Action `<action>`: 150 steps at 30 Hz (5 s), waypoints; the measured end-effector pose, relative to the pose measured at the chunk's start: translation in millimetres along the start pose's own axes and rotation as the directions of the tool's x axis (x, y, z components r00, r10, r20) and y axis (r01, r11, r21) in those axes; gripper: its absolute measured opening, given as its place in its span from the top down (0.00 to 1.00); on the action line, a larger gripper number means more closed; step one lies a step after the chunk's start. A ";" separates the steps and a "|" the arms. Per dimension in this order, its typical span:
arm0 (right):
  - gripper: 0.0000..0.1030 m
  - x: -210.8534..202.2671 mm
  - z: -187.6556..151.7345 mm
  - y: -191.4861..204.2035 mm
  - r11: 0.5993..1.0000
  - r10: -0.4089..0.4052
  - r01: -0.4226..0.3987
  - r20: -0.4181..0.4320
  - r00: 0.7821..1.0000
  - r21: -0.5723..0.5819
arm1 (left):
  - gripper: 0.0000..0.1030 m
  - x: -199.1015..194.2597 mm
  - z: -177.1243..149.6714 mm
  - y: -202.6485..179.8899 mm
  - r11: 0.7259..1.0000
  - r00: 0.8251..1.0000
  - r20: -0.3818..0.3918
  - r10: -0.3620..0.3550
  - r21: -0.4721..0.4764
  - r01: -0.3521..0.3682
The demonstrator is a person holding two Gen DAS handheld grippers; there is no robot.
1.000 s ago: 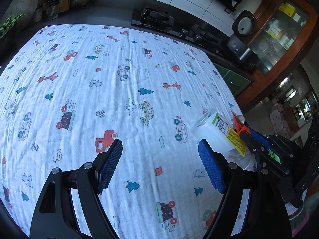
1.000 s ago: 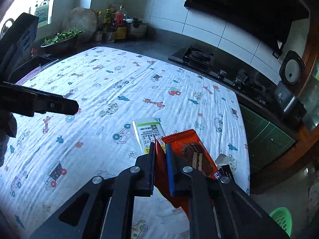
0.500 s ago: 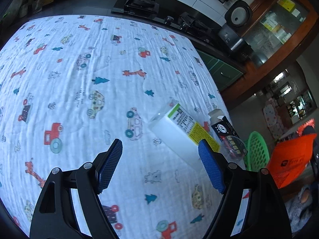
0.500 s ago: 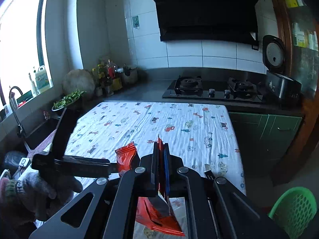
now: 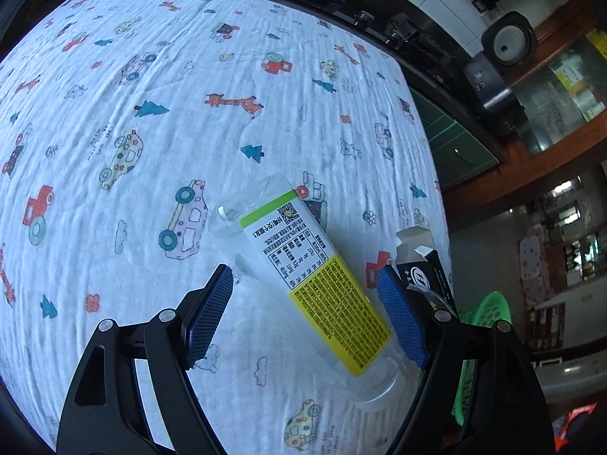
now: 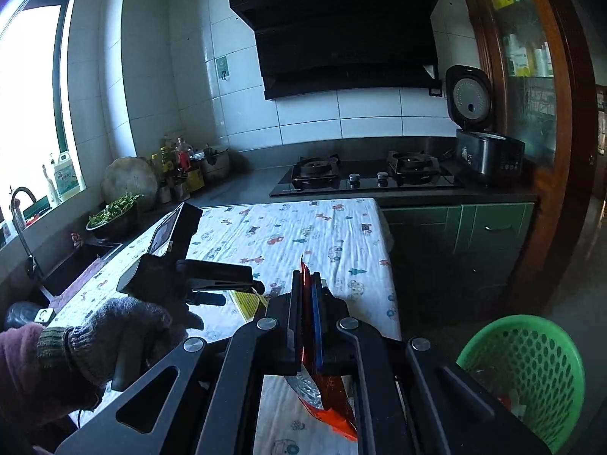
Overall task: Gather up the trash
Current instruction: 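Carry the orange wrapper to the basket with right gripper while left grasps the clear bottle, then release the orange wrapper with the right gripper while the left gripper drops the bottle into the basket, then grasp the clear plastic cup beside the black box with the left gripper, then grasp the black box with the right gripper while the left gripper holds the clear cup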
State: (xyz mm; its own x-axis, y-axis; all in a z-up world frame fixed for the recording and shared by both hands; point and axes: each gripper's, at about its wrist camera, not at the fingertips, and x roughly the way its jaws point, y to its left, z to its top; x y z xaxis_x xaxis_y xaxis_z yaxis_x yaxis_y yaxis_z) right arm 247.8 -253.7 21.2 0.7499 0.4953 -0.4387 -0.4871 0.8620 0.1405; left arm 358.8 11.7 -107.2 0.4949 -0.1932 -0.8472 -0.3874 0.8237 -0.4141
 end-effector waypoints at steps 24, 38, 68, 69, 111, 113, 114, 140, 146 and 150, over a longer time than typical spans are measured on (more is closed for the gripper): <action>0.96 -28.5 -45.9 -85.9 0.977 -0.175 0.183 -0.073 0.982 0.107 | 0.54 -19.5 -12.9 -0.3 0.999 0.999 0.005 -0.034 -0.005 0.034; 0.96 -39.3 -65.9 -192.0 0.872 -0.409 0.432 -0.141 0.901 0.229 | 0.58 -90.0 -45.5 -68.0 0.953 0.978 0.049 -0.204 0.238 0.187; 0.57 -105.0 -122.5 -238.0 0.813 -0.441 0.453 -0.121 0.889 0.367 | 0.58 -20.9 -150.6 -294.1 0.707 0.938 -0.097 -0.332 0.633 0.316; 0.56 -106.1 -124.1 -236.2 0.817 -0.436 0.448 -0.120 0.892 0.364 | 0.58 -12.0 -153.7 -299.2 0.702 0.943 -0.097 -0.319 0.644 0.304; 0.48 -52.6 -89.4 -121.4 0.948 -0.241 0.258 -0.105 0.965 0.189 | 0.37 -70.4 -93.6 -171.9 0.752 0.973 0.101 -0.208 0.652 0.093; 0.48 -44.8 -84.2 -112.7 0.955 -0.225 0.240 -0.104 0.969 0.175 | 0.37 -69.0 -83.5 -157.0 0.764 0.975 0.107 -0.193 0.640 0.081; 0.48 -41.3 -82.2 -108.7 0.958 -0.216 0.231 -0.103 0.971 0.169 | 0.36 -66.6 -79.0 -152.2 0.765 0.977 0.100 -0.187 0.639 0.081; 0.44 26.3 -71.4 -86.3 0.979 -0.158 0.179 -0.195 0.968 0.094 | 0.41 35.6 -58.2 -113.7 0.651 0.999 -0.036 -0.036 0.757 0.051; 0.44 38.2 -70.5 -81.1 0.982 -0.149 0.169 -0.212 0.966 0.082 | 0.43 24.3 -57.4 -108.4 0.648 0.997 -0.011 -0.076 0.759 0.058; 0.44 48.1 -66.9 -73.0 0.987 -0.133 0.150 -0.219 0.967 0.062 | 0.44 3.1 -51.4 -97.2 0.669 0.996 0.013 -0.094 0.741 0.053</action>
State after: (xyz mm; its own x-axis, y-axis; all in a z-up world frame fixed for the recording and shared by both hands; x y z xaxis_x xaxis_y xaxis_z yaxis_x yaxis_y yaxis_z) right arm 289.5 -300.0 -69.6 0.6912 0.3406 -0.6374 -0.3407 0.9314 0.1282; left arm 358.0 -96.4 -86.7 0.5390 -0.2626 -0.8004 0.3436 0.9361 -0.0757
